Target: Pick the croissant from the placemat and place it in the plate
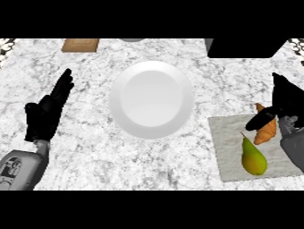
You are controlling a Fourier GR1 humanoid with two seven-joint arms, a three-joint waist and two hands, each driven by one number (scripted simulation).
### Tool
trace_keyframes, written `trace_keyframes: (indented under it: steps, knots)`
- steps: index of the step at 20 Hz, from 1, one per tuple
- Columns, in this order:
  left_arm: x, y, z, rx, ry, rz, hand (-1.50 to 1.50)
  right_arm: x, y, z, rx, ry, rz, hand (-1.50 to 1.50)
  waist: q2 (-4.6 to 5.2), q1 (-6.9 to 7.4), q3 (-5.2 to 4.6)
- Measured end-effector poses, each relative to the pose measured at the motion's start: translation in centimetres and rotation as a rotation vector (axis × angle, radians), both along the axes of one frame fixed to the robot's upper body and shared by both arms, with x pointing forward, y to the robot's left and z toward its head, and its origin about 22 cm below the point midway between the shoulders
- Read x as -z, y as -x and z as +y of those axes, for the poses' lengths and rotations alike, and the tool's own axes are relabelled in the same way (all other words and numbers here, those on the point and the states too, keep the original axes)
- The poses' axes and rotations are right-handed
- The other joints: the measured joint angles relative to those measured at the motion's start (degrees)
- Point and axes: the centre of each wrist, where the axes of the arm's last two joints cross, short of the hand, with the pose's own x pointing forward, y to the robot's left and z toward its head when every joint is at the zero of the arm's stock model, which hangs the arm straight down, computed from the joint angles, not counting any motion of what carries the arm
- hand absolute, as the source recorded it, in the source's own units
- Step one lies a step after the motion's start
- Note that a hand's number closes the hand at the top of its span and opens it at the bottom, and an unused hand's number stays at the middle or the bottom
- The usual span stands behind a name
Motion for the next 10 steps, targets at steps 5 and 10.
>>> trace_keyframes:
  steps: [5,10]
  knots:
    - [0.2,-0.9,-0.2,0.002,-0.002,-0.005,0.00,2.2,-0.1,-1.0,0.027,0.011,0.103,-1.50,0.12,-0.04,0.00]
    - [0.2,-0.4,-0.4,0.007,0.004,0.002,0.00,4.2,-0.7,-2.1,0.063,0.011,0.162,-1.50,0.11,0.18,0.02]
